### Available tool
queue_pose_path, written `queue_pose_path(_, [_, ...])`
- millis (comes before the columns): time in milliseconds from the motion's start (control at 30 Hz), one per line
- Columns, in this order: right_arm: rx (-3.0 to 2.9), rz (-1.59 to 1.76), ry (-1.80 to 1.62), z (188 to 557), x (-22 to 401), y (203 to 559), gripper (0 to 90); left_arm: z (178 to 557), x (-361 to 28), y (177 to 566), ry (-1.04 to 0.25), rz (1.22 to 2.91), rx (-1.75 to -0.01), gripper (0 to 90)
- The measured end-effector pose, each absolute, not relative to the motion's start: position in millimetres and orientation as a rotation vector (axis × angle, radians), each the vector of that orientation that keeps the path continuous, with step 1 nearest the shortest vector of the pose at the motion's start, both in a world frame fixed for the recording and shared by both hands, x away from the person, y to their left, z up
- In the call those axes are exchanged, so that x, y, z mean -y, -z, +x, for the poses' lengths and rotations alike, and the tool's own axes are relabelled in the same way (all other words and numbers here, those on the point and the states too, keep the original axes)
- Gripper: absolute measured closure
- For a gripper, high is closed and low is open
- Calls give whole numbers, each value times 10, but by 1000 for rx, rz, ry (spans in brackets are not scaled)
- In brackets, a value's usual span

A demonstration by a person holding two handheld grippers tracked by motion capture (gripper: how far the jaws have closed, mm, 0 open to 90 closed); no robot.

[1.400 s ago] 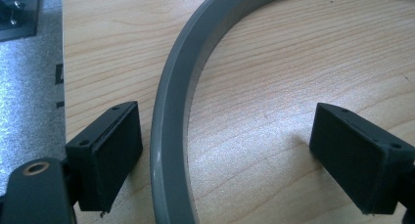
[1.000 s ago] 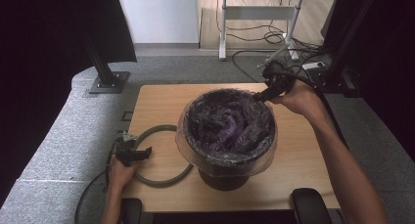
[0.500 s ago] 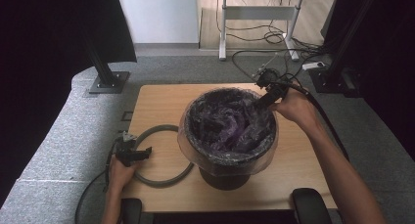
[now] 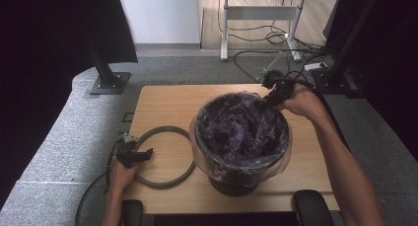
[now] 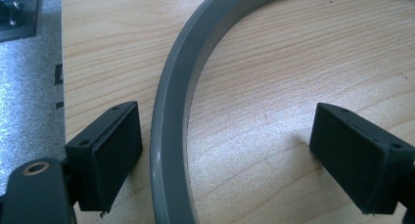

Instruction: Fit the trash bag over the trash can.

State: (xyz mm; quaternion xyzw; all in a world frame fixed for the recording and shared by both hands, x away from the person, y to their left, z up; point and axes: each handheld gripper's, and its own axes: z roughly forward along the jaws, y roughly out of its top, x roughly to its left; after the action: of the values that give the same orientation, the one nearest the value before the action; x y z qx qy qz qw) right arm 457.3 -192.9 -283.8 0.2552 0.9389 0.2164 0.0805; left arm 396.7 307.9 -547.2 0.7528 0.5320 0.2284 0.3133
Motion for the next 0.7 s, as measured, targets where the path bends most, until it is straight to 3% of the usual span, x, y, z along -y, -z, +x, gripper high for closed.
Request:
queue_pose_path(133, [-2874,561,-755,4665,1682,2870,745,3967,-3080,5471,-602,1987,-1402,120])
queue_pose_path(200, [-2856,516,-732,4669,1541,2862,700,3966,-3081,5471,-603,1987,-1402,121])
queue_pose_path(267, [-2794,520,-736,4663,1473,2826,391,3966,-3081,5471,-602,1987,-1402,121])
queue_pose_path(367, [-2683,625,-790,4600,1526,2677,232,3967,-3082,5471,-602,1987,-1402,120])
queue_pose_path(567, [-2586,735,-720,4250,1816,2499,247,3968,-3080,5472,-602,1986,-1401,120])
queue_pose_path(700, [-2588,820,-633,4096,1975,2613,288,3968,-3079,5472,-602,1986,-1402,120])
